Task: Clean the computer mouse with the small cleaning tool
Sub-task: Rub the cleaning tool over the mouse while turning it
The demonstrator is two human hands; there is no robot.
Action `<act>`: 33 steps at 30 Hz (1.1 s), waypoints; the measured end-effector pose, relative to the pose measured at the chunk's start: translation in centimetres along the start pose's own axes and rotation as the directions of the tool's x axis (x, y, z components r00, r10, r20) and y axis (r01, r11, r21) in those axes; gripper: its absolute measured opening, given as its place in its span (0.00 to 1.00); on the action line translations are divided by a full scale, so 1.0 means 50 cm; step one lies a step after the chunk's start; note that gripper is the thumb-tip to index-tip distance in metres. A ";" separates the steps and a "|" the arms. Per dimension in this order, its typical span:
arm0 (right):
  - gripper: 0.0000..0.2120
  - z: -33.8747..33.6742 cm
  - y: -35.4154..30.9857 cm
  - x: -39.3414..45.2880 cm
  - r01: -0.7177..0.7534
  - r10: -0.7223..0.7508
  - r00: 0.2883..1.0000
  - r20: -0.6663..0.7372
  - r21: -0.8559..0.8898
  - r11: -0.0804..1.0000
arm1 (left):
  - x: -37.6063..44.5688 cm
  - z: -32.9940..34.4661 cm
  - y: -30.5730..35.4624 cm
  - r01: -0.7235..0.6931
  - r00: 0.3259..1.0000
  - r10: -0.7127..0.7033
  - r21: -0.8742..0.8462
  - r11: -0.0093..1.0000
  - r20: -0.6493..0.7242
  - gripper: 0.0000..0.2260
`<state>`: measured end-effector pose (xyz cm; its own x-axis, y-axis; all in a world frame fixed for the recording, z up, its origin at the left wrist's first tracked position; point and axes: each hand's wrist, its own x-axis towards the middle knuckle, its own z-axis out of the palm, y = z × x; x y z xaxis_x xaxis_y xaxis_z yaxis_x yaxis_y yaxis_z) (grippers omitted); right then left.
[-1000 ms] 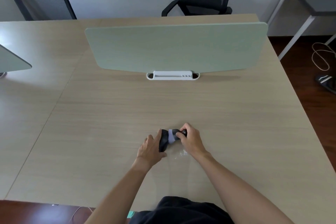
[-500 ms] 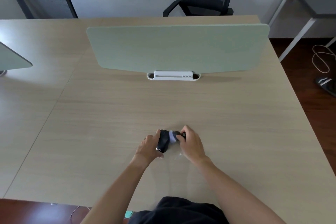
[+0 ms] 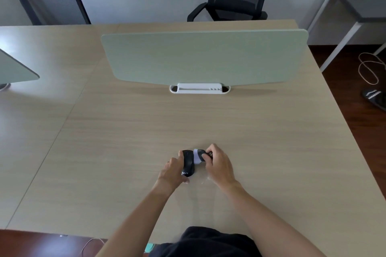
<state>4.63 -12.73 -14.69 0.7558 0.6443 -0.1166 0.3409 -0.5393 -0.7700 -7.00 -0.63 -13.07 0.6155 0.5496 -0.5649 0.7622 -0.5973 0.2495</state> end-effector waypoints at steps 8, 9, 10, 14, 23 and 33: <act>0.06 0.004 -0.007 -0.006 0.021 -0.037 0.964 0.265 0.065 0.998 | 0.007 -0.014 -0.003 -0.097 0.995 0.102 0.151 0.984 -0.024 0.44; 0.06 0.005 -0.006 -0.003 -0.002 -0.010 0.970 0.242 0.050 0.999 | 0.006 -0.015 -0.004 -0.092 0.995 0.096 0.146 0.985 -0.021 0.44; 0.06 0.004 -0.004 -0.001 -0.023 0.019 0.982 0.190 0.023 0.999 | 0.005 -0.015 -0.004 -0.088 0.996 0.092 0.148 0.985 -0.017 0.44; 0.07 -0.010 0.009 0.003 -0.057 0.058 0.998 -0.036 0.007 0.998 | 0.005 -0.012 -0.003 -0.085 0.995 0.091 0.154 0.984 -0.029 0.44; 0.06 0.016 -0.022 0.003 -0.021 0.011 0.984 0.178 0.054 0.998 | 0.013 -0.022 0.001 -0.093 0.995 0.095 0.074 0.993 -0.018 0.42; 0.07 0.001 -0.032 0.006 0.016 -0.039 0.983 0.177 0.130 0.991 | 0.018 -0.019 0.000 -0.097 0.995 0.099 0.085 0.992 -0.015 0.43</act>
<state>4.26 -11.65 -13.54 0.6310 0.7506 -0.1960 0.2771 -0.4541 -0.8468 -6.27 0.42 -12.85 0.6910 0.4966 -0.5254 0.6788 -0.6956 0.2354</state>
